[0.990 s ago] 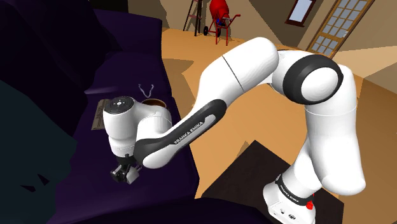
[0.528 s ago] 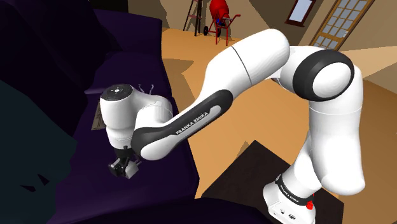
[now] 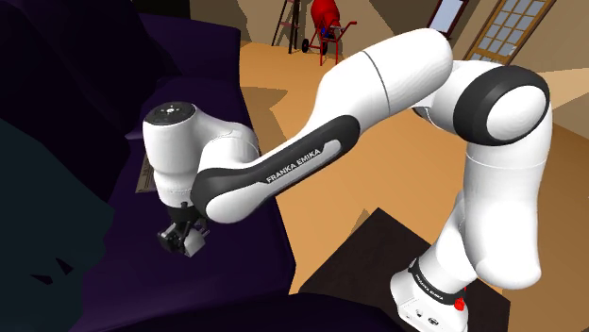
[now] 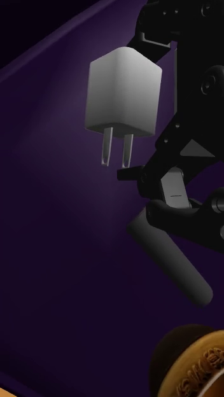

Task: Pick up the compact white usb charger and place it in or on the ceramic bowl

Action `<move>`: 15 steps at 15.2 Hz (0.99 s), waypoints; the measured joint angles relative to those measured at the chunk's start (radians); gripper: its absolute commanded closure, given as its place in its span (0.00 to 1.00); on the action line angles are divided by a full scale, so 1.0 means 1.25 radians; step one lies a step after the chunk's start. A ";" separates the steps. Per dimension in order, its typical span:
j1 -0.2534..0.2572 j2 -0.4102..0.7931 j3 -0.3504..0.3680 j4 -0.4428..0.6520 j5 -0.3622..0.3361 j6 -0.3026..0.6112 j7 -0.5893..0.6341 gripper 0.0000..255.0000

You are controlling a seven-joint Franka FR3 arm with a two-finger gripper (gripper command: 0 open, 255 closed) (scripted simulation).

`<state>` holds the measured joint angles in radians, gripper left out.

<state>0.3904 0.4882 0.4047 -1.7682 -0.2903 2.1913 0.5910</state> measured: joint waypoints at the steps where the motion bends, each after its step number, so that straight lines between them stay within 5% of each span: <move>1: -0.002 -0.005 0.001 0.003 0.003 -0.008 -0.004 1.00; 15: -0.014 -0.073 0.021 0.055 0.042 -0.121 -0.033 1.00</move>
<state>0.3730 0.3973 0.4309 -1.6992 -0.2376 2.0404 0.5498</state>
